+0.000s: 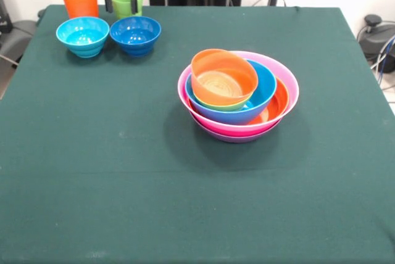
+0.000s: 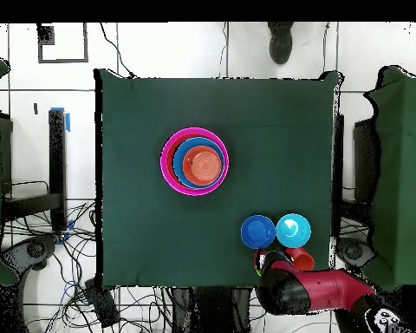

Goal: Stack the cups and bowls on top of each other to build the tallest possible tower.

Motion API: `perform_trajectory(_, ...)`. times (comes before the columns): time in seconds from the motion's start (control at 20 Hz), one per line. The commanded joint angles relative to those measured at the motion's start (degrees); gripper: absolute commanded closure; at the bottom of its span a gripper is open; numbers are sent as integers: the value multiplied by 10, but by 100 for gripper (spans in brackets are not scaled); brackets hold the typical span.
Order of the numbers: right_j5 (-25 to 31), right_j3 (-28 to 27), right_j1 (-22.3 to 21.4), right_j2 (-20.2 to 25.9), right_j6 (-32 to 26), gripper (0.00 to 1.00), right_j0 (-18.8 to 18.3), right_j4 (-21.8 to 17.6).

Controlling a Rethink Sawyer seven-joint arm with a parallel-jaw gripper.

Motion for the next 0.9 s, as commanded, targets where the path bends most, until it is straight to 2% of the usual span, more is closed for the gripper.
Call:
perform_trajectory(0.05,1,-50,18,32,20,0,19,-5)
perform_trajectory(0.9,12,-50,16,44,11,0,8,-3)
